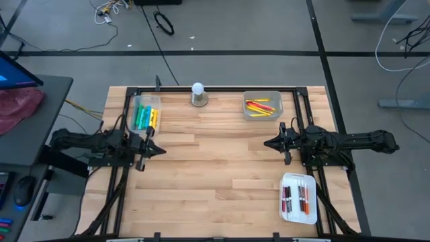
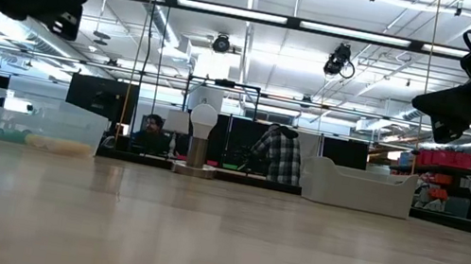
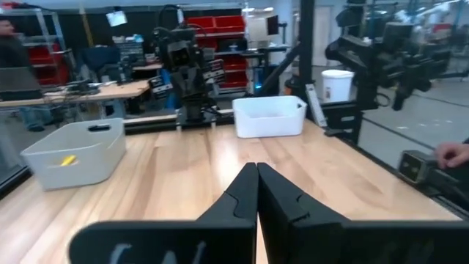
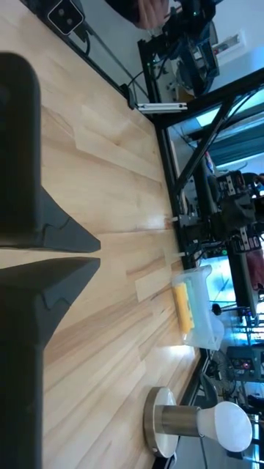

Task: Pick & Place Markers
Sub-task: Return to Home Position

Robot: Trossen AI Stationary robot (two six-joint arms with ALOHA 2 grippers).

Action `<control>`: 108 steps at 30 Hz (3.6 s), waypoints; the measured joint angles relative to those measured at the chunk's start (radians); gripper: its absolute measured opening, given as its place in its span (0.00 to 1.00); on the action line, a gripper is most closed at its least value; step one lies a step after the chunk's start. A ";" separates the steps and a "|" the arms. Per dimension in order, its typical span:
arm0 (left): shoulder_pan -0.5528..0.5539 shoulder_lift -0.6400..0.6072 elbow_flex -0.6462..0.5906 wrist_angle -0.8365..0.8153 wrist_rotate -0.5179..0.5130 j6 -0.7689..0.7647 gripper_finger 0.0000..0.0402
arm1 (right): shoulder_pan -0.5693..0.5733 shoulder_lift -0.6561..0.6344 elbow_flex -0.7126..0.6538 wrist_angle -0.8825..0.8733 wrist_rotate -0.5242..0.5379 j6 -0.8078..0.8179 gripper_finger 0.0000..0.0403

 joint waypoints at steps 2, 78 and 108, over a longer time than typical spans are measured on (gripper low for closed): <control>-0.010 0.000 0.000 -0.003 -0.036 -0.001 0.01 | 0.000 0.000 0.000 0.000 0.000 0.000 0.07; -0.022 0.021 0.000 0.009 -0.123 -0.015 0.03 | 0.086 -0.214 0.001 -0.042 -0.032 -0.113 0.07; 0.025 -0.010 0.002 -0.010 -0.108 -0.082 0.03 | 0.086 -0.210 0.000 -0.044 -0.032 -0.093 0.07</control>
